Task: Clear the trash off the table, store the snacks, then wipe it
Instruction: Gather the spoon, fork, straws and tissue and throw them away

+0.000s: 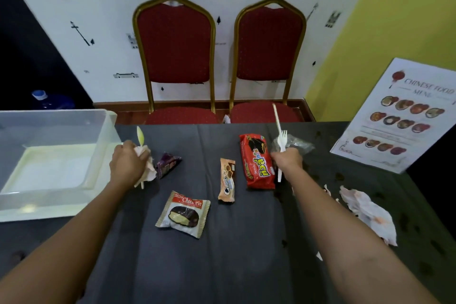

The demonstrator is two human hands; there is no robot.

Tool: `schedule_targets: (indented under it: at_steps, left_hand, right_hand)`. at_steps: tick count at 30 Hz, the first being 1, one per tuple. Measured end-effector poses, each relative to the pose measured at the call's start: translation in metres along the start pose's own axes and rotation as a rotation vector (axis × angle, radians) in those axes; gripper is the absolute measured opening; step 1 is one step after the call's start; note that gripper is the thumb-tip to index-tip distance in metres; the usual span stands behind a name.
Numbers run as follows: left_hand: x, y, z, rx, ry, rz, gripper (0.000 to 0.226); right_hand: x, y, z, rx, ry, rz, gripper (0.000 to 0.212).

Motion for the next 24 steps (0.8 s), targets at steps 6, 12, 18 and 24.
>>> schedule_targets:
  at_steps: [6, 12, 18, 24]
  left_hand:
    - [-0.026, 0.013, 0.054, 0.018, 0.079, 0.092, 0.029]
    - [-0.031, -0.001, 0.129, -0.078, 0.052, 0.276, 0.026]
    - [-0.073, -0.032, 0.208, -0.115, 0.138, 0.322, 0.018]
    - [-0.143, -0.144, 0.319, -0.379, 0.528, 0.598, 0.009]
  right_hand:
    - [-0.035, -0.02, 0.03, -0.119, 0.127, -0.042, 0.027]
    - [-0.028, -0.096, 0.126, -0.55, -0.036, -0.026, 0.035]
    - [0.026, -0.163, 0.288, -1.014, -0.428, 0.004, 0.033]
    - [0.112, -0.158, 0.466, -1.418, -0.791, 0.312, 0.043]
Point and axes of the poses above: each hand's wrist, its own z-axis away from the middle knuckle, its own x-axis out of the palm, y = z × x, the point moved 8 cm from there along -z, towards the middle knuckle, and after that the axes turned 13 degrees about z, right-handed, at the moved point
